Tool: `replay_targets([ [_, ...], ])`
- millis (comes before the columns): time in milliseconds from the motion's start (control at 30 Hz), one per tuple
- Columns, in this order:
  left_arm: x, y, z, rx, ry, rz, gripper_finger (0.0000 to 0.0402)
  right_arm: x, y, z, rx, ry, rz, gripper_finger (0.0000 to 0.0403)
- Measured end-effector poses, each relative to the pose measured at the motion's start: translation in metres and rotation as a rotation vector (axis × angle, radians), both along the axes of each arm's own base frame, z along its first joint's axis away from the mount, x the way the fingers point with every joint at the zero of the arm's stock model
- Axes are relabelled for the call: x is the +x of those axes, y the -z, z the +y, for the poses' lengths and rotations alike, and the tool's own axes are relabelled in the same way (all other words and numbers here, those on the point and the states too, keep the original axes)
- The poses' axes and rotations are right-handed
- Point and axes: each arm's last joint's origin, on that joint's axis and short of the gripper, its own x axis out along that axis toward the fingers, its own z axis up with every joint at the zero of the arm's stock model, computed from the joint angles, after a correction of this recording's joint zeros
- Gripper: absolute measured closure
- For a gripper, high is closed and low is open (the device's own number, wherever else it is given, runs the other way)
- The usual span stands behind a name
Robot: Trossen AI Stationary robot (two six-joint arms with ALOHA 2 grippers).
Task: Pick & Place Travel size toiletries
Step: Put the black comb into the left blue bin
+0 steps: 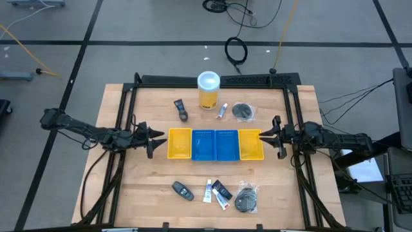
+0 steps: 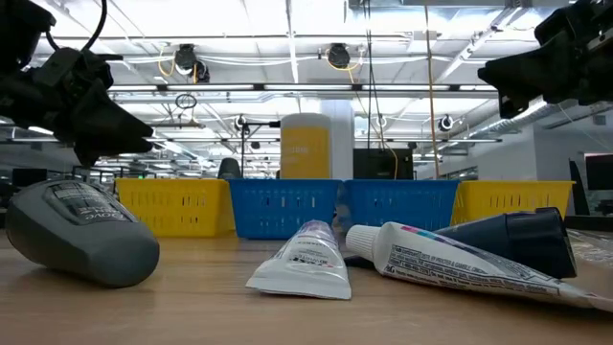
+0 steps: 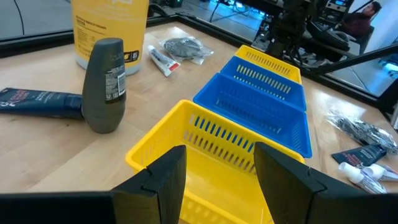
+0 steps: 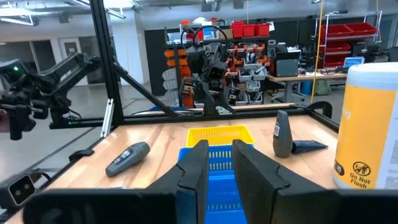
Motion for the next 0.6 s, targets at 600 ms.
replay_targets([
  [600,0.003,-0.020,0.000,0.012,-0.014,-0.199,0.0215,0.003,0.003,-0.018,0.145,0.443,0.028,0.0339],
])
